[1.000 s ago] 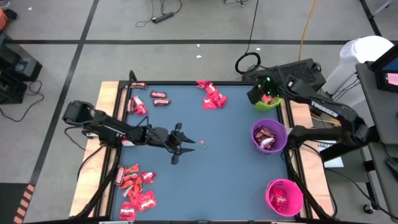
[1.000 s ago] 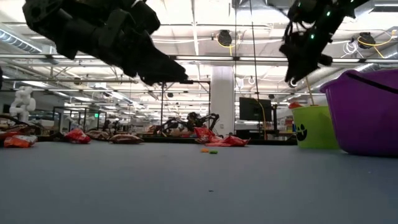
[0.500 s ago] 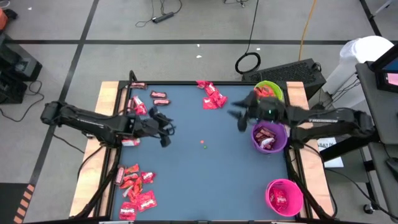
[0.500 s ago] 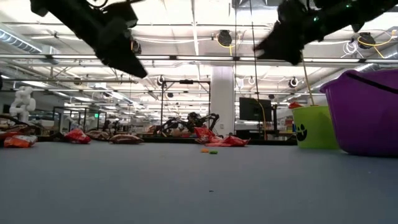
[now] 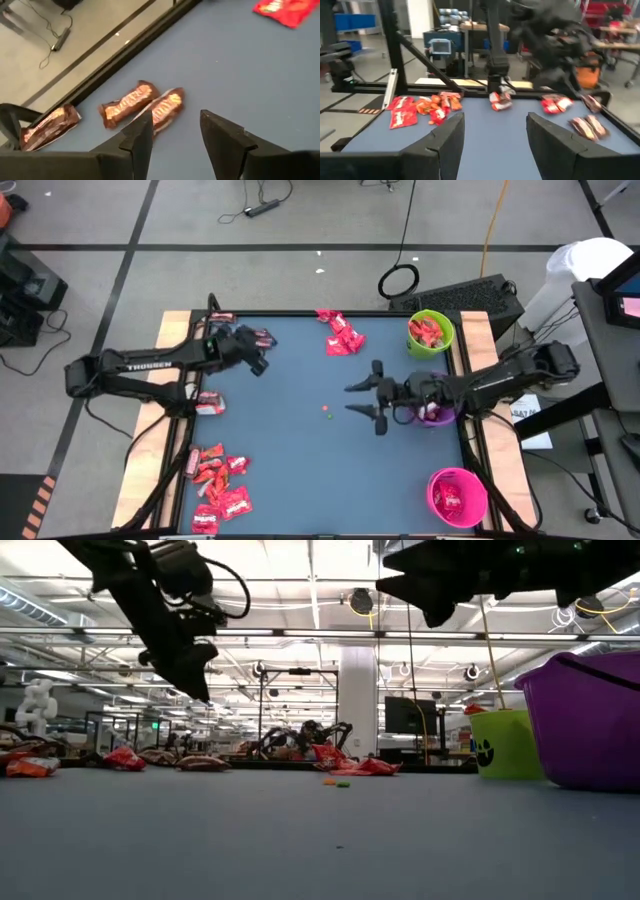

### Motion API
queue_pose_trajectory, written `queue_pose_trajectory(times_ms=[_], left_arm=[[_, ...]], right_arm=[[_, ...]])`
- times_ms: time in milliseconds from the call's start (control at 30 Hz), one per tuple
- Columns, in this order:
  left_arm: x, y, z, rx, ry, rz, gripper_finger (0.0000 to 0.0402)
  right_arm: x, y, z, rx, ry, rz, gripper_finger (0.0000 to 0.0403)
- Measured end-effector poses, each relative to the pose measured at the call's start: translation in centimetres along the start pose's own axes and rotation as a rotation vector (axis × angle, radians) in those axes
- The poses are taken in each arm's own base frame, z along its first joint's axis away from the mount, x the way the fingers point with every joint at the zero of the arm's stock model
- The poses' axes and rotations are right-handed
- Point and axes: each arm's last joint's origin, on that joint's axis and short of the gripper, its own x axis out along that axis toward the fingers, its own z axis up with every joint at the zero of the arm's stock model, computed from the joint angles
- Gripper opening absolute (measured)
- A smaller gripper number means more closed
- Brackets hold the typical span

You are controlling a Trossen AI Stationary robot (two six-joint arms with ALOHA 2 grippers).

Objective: Organize candy in baskets
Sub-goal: Put the orange chocolate bar into the green bucket

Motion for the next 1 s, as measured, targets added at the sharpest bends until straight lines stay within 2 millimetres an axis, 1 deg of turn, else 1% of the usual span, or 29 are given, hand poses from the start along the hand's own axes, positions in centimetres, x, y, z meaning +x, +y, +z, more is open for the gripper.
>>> queue_pose_trajectory(times_ms=[133, 233, 300, 433, 533, 667, 900, 1000], left_arm=[[1.3, 2.0, 0.4, -0.055, 0.045, 0.053, 0.0198], [2.3, 3.7, 0.3, -0.097, 0.136, 0.122, 0.0225], [3.0, 4.6, 0.1, -0.131, 0.219, 0.160, 0.0233], [4.7, 5.4, -0.4, -0.156, 0.402, 0.221, 0.0228], [6.1, 5.7, -0.9, -0.151, 0.484, 0.244, 0.0219], [7.6, 6.2, -1.6, -0.154, 0.556, 0.276, 0.0215], [9.4, 7.6, -2.6, -0.199, 0.621, 0.359, 0.0214], [10.3, 7.7, -3.1, -0.214, 0.663, 0.348, 0.0214]], right_arm=[[0.6, 0.6, -0.3, -0.054, -0.040, 0.019, 0.0201], [0.8, 0.7, -0.3, -0.084, -0.064, 0.021, 0.0201], [0.9, 0.7, -0.2, -0.100, -0.071, 0.020, 0.0201], [1.0, 0.7, 0.2, -0.125, -0.083, 0.017, 0.0201], [1.0, 0.7, 0.1, -0.142, -0.076, 0.017, 0.0201], [1.0, 0.7, 0.0, -0.145, -0.064, 0.018, 0.0201], [1.0, 1.1, -0.4, -0.142, -0.027, 0.034, 0.0201], [1.0, 1.1, -0.5, -0.143, -0.013, 0.037, 0.0201]])
